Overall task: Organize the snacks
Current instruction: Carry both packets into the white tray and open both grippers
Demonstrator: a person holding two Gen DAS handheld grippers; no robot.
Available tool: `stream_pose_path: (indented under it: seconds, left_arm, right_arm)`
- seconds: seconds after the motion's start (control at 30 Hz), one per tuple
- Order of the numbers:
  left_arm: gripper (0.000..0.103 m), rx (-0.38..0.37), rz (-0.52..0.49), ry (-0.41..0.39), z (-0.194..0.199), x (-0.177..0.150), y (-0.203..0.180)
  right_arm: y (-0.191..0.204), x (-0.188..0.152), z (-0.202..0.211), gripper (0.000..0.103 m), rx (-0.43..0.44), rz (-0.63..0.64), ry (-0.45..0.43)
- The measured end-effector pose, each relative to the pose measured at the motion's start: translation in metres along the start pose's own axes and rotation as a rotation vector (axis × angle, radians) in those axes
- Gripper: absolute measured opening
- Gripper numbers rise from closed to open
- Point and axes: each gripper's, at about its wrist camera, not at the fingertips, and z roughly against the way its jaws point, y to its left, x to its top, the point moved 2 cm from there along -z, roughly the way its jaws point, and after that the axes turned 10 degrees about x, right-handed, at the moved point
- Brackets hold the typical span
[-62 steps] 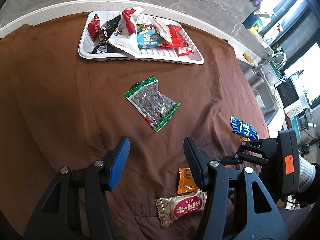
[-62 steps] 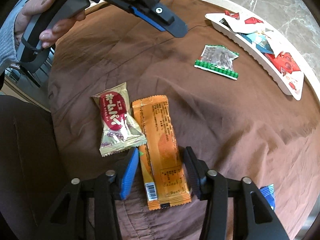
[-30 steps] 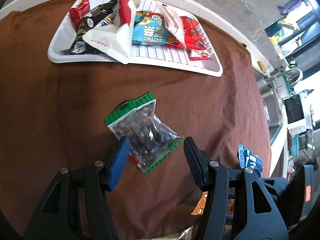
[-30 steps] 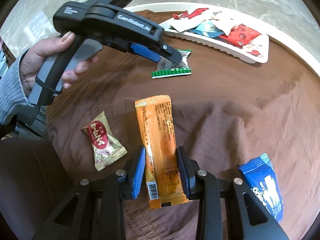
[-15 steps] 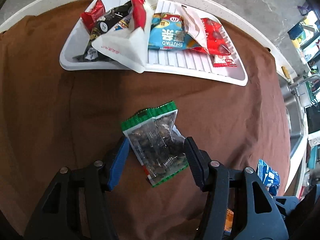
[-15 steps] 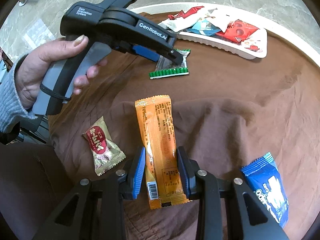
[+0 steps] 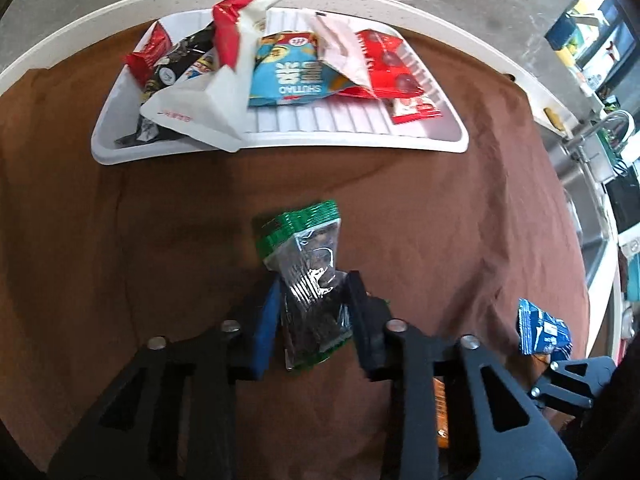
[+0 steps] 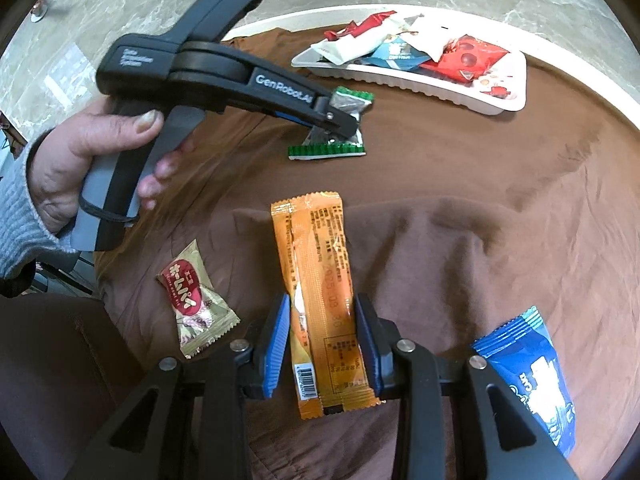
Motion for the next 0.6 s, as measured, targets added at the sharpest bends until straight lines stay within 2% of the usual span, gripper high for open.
stream_pose_path:
  seconds: [0.1,0.33,0.6]
  left_arm:
    - [0.022,-0.023,-0.010,-0.016,0.004,-0.003,-0.002]
    - [0.022,-0.103,-0.013,-0.051,0.030,-0.005,0.003]
    - [0.022,-0.148,-0.006,-0.099,0.066,0.006,0.017]
  right_arm:
    - [-0.002,-0.001,0.001,0.037,0.002,-0.014,-0.008]
    - [-0.008,-0.002,0.005,0.037,0.015,-0.045,-0.021]
    - [-0.014,0.012,0.015,0.037,0.084,-0.106,-0.065]
